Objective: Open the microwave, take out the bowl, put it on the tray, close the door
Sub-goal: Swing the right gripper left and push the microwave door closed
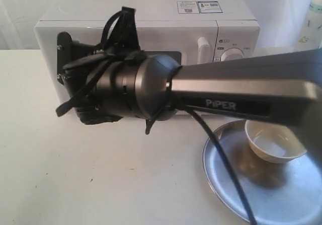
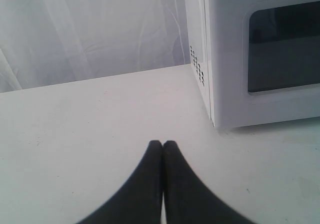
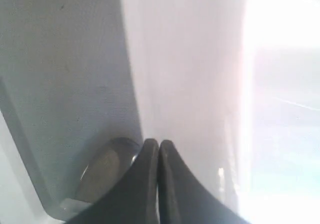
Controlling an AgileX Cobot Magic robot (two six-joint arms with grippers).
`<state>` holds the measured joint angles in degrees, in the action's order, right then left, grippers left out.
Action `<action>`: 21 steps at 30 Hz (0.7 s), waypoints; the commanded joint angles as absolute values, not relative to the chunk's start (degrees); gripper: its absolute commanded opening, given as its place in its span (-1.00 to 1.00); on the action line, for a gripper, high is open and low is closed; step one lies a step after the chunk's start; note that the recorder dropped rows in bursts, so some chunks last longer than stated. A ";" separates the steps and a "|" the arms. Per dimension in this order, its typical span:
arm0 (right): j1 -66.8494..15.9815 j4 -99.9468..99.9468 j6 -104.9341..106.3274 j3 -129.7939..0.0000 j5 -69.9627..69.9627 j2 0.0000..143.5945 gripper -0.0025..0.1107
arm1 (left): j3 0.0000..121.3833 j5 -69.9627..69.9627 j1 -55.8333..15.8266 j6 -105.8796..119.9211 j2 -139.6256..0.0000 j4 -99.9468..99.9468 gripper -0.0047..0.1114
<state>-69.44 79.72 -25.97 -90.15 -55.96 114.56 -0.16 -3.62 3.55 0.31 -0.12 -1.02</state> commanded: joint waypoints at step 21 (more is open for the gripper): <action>-66.17 99.95 -96.61 -48.84 -51.99 87.25 -0.96 | 0.00 -3.93 3.26 0.00 0.00 -0.50 -0.92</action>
